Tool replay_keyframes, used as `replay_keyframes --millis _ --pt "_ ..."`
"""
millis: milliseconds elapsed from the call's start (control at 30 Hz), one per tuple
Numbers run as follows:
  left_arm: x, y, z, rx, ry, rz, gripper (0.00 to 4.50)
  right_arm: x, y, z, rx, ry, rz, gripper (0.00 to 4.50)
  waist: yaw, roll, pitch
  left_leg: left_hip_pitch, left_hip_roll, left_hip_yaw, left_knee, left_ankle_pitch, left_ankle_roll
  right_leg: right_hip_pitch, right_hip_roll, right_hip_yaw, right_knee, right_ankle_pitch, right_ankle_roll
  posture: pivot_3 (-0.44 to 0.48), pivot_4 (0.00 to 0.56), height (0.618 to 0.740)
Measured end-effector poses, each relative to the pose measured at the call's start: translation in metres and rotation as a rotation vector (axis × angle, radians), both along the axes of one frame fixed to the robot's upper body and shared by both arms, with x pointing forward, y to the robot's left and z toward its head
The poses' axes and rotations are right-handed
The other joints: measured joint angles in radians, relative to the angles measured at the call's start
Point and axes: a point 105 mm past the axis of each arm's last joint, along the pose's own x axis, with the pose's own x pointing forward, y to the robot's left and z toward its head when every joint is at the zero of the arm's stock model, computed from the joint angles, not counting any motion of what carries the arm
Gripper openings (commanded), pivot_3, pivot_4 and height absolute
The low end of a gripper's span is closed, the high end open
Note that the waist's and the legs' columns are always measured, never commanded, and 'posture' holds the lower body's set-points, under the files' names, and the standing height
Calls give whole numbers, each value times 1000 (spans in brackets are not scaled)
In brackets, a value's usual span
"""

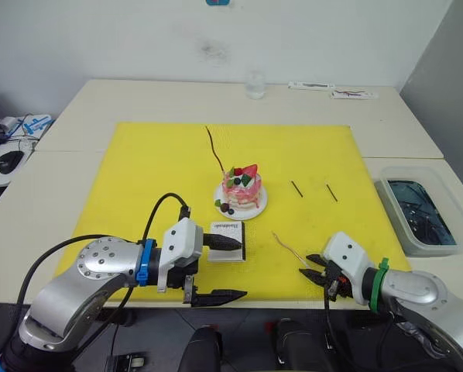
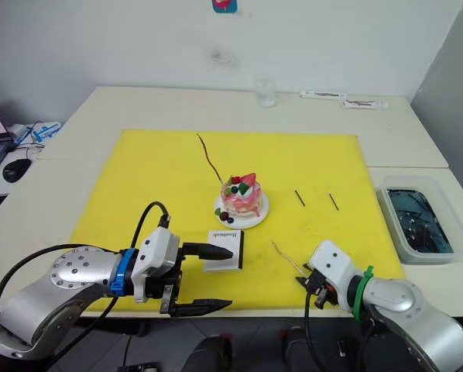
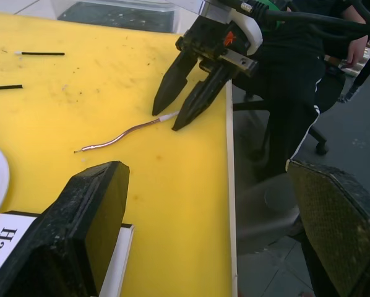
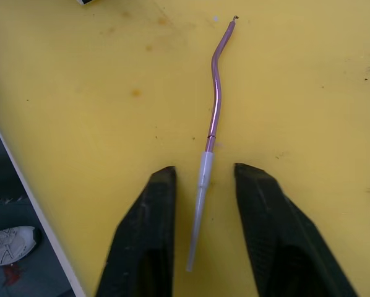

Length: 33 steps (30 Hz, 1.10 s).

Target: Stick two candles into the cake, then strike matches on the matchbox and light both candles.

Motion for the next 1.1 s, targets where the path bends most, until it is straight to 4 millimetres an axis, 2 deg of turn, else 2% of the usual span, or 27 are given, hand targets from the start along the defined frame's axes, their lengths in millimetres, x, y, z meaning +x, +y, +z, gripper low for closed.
replay_keyframes --millis 33,67,200,333,533,633,767,967,1100 --pt "0 0 0 1 -5 0 4500 0 0 0 -1 1 -1 164 0 0 0 0 0 0 0 0 0 0 0 0 0 0 0 0 150 740" --pt "1 1 -1 2 -8 3 4500 -1 0 0 -3 3 -7 29 0 0 0 0 0 0 0 0 0 0 0 0 0 0 0 0 150 740" --pt "2 3 -2 11 -17 9 4500 -1 -1 2 15 20 -37 29 0 0 0 0 0 0 0 0 0 0 0 0 0 0 0 0 150 740" --pt "4 5 -4 9 -10 20 4500 1 -13 13 25 27 -73 29 0 0 0 0 0 0 0 0 0 0 0 0 0 0 0 0 150 740" --pt "1 -2 6 -50 69 -20 4500 -1 -69 41 -134 11 -5 29 4 0 0 -1 -1 0 0 0 0 1 -1 0 -1 0 0 0 150 740" --pt "-3 -7 14 -60 54 -60 4500 -1 -96 39 -184 15 8 29 3 0 0 0 -1 1 0 0 0 1 -1 0 -1 0 0 0 150 740" --pt "-1 -14 22 -80 24 -81 4500 -8 -118 24 -211 59 43 29 2 0 0 1 -1 1 0 0 0 2 0 0 0 0 1 0 150 740" --pt "1 -21 28 -96 -3 -95 4500 -15 -137 11 -247 92 44 29 0 0 0 5 -1 0 1 0 0 6 0 0 0 1 1 0 150 740" --pt "3 -22 29 -93 -7 -89 4500 -17 -142 8 -244 98 34 29 -1 0 0 8 -1 0 1 0 0 9 0 1 -1 1 1 0 150 740"
